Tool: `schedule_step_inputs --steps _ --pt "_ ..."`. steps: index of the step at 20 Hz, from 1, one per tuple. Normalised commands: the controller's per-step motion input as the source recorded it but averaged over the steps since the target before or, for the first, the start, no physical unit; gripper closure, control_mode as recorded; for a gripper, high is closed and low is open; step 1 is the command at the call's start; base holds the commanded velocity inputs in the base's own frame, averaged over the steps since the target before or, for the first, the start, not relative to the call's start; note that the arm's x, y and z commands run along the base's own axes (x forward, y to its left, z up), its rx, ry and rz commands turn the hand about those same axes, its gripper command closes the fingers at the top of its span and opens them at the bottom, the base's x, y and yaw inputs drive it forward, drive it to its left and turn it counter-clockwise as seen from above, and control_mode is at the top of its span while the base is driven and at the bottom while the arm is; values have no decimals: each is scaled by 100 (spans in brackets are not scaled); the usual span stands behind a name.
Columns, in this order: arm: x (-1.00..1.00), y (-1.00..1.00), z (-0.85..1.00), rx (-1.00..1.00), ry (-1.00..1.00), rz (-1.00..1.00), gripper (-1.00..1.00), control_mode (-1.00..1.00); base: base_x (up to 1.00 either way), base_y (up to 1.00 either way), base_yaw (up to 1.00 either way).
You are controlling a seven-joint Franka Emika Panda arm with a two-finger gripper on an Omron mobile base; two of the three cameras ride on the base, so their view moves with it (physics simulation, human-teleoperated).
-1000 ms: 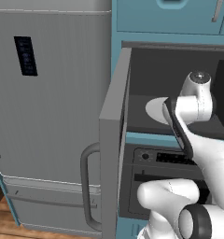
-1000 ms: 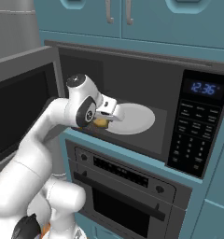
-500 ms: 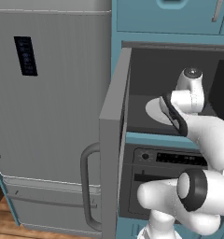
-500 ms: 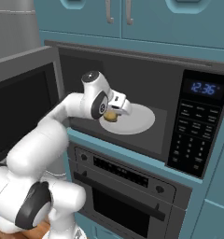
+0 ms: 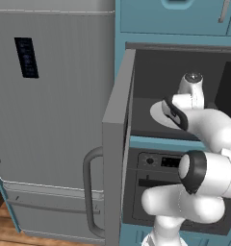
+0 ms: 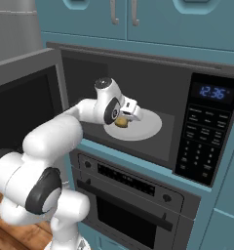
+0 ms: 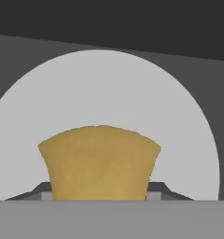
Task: Place the sponge inside the microwave to prepare for sanitizing.
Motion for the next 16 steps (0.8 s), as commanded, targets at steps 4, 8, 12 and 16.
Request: schedule_step_inputs --steps 4,8,12,16 --pt "29 -14 -31 0 0 0 100 -100 0 0 0" --pt "11 -16 -14 2 0 0 100 -100 0 0 0" --pt "8 -10 -12 3 0 0 100 -100 0 0 0" --pt "10 -1 -8 1 0 0 -100 -100 0 0 0"
